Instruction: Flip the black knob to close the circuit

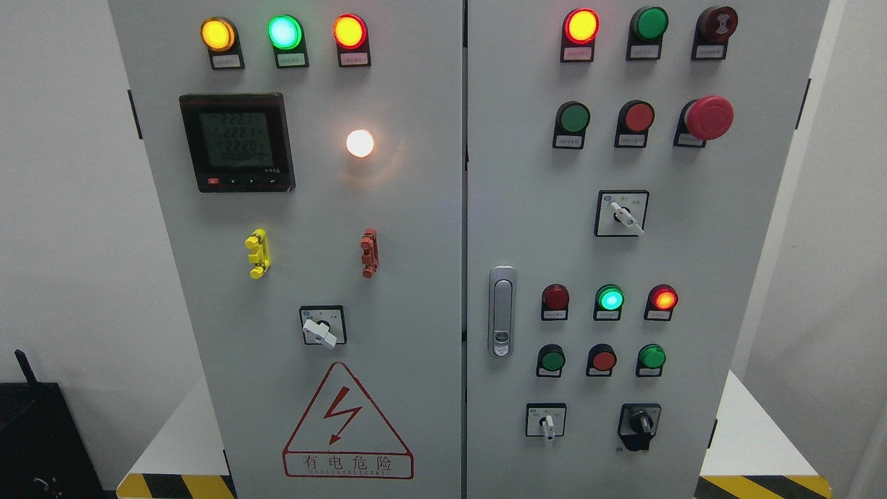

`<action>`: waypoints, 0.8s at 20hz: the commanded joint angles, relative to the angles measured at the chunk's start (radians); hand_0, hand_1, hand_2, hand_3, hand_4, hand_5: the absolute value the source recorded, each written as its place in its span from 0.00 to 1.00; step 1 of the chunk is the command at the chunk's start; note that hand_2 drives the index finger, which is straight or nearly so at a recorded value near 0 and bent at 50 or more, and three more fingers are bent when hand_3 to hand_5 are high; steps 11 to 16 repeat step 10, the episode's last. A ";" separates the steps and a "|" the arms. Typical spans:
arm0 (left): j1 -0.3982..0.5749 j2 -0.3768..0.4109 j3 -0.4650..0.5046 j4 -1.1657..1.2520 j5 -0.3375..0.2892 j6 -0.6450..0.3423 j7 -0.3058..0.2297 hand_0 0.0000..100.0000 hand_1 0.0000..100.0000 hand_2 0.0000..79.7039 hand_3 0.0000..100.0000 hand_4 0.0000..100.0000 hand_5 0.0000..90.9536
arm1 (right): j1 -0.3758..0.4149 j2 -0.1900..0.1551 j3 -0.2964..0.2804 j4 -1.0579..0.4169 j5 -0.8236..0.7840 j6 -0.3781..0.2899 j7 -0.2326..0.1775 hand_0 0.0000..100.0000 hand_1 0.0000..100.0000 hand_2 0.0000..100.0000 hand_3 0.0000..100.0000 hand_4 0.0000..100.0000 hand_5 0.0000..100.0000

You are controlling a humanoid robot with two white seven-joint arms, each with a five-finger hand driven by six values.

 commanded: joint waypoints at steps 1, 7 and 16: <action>0.000 0.000 0.011 0.000 0.008 0.000 0.000 0.00 0.00 0.00 0.05 0.03 0.00 | 0.023 0.009 -0.026 -0.021 -0.080 0.001 0.006 0.00 0.00 0.00 0.03 0.03 0.00; 0.000 0.000 0.011 0.000 0.008 0.002 0.000 0.00 0.00 0.00 0.05 0.02 0.00 | 0.031 0.009 -0.022 -0.015 -0.106 0.001 0.023 0.00 0.00 0.00 0.04 0.04 0.00; 0.000 0.000 0.011 0.000 0.008 0.000 0.000 0.00 0.00 0.00 0.05 0.02 0.00 | 0.034 0.009 -0.020 -0.016 -0.109 0.001 0.023 0.00 0.00 0.00 0.04 0.05 0.00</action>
